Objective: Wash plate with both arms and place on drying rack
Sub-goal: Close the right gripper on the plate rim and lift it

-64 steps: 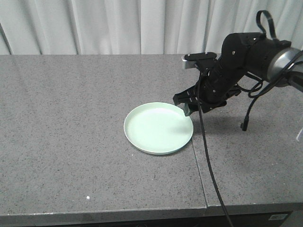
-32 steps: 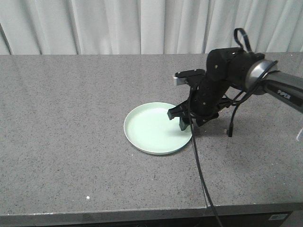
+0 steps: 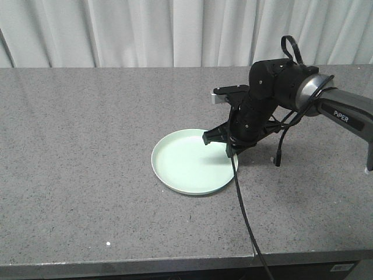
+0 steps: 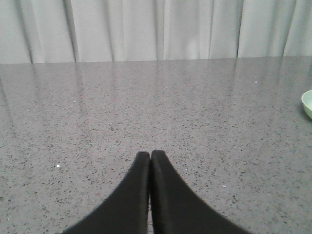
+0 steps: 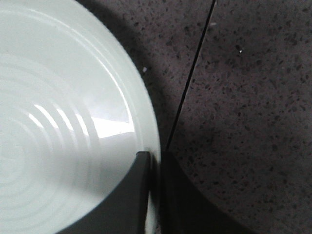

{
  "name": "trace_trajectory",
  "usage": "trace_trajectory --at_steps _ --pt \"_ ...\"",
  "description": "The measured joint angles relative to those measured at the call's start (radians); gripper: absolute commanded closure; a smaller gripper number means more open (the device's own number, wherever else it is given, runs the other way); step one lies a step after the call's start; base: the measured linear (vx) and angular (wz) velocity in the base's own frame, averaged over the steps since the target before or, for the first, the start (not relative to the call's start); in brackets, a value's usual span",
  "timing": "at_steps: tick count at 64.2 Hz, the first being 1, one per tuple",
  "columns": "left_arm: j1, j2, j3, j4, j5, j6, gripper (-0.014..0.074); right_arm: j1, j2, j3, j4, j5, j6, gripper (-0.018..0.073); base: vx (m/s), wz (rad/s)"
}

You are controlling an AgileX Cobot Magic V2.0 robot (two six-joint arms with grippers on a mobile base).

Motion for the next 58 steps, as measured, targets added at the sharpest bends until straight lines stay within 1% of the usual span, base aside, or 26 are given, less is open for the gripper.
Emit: trace_trajectory --at_steps 8,13,17,26,36,58 --pt "0.0 0.0 0.0 0.0 0.0 0.0 0.0602 -0.009 -0.014 0.009 0.028 -0.009 -0.01 0.0568 0.0 0.0" --pt "0.0 0.0 0.0 0.0 0.0 0.0 0.0602 -0.009 -0.054 0.053 0.038 -0.061 -0.021 0.0568 0.0 0.0" --pt "0.0 0.0 0.0 0.0 0.0 0.0 0.0602 -0.009 -0.106 0.11 0.039 -0.123 -0.028 0.0568 0.0 0.0" --pt "0.0 0.0 0.0 0.0 0.0 0.0 0.0602 -0.009 -0.234 0.261 0.036 -0.313 -0.04 0.0568 0.0 0.0" --pt "0.0 0.0 0.0 0.0 0.0 0.0 0.0602 -0.009 -0.392 0.46 0.034 -0.499 -0.081 0.0568 0.0 0.0" --pt "0.0 0.0 0.0 0.0 0.0 0.0 0.0602 -0.009 -0.732 0.848 0.035 -0.81 -0.113 0.0568 0.0 0.0"
